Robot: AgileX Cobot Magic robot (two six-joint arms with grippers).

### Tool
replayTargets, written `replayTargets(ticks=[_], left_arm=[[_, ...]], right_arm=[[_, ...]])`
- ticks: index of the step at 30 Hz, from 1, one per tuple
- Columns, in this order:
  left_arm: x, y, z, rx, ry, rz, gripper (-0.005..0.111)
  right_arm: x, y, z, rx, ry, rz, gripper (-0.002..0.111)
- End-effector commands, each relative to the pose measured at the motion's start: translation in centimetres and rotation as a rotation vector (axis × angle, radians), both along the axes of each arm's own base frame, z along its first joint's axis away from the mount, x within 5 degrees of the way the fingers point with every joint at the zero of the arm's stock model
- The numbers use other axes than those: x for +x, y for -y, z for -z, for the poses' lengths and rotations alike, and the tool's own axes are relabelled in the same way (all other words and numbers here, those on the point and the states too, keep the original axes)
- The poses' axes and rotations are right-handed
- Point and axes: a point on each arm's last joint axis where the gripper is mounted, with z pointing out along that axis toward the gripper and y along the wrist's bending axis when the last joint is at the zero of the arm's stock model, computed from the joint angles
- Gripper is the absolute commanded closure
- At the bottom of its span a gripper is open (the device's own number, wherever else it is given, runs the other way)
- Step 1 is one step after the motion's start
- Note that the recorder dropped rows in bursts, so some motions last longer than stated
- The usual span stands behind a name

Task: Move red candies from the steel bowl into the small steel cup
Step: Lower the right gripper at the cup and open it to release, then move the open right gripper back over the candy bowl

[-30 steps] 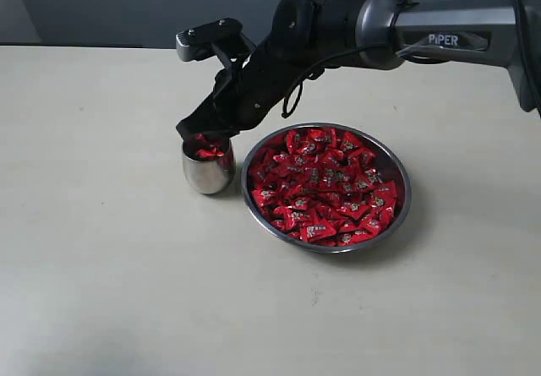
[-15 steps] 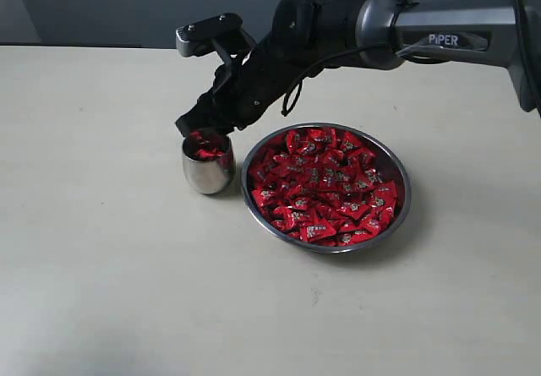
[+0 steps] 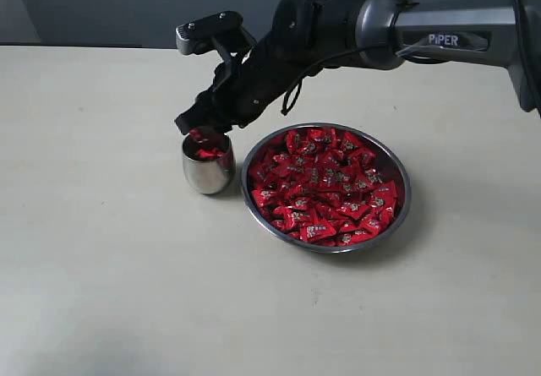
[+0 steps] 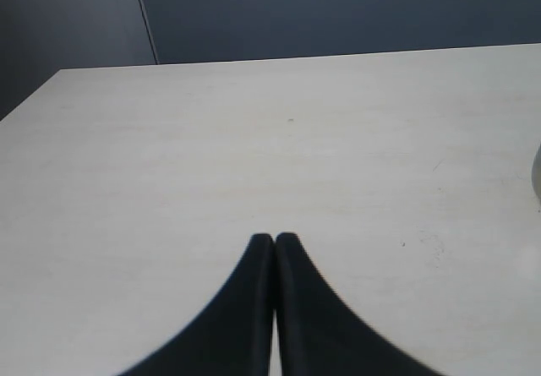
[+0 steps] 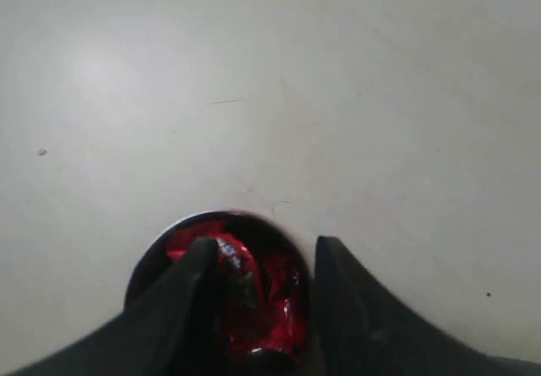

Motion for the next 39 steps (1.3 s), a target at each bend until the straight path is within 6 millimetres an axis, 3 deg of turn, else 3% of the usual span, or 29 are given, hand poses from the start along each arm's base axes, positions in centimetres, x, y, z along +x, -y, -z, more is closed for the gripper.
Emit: replayTargets(ticks=[1, 21, 31, 33, 39], left_arm=[[0.01, 0.03, 0.06, 0.002, 0.008, 0.006, 0.106], [0.01, 0.03, 0.06, 0.002, 0.008, 0.006, 0.106], [0.01, 0.03, 0.06, 0.002, 0.008, 0.006, 0.106], [0.01, 0.03, 0.06, 0.002, 0.008, 0.006, 0.106], [0.01, 0.03, 0.06, 0.002, 0.008, 0.006, 0.106]], right_arm=[[0.23, 0.06, -0.22, 0.002, 0.013, 0.0, 0.059], [0.41, 0.44, 0.36, -0.044, -0.008, 0.052, 0.062], [0.64, 0.44, -0.36, -0.04, 0.038, 0.041, 0.062], [0.38, 0.35, -0.51, -0.015, -0.022, 0.076, 0.062], [0.47, 0.39, -0.23, -0.046, 0.027, 0.016, 0.062]])
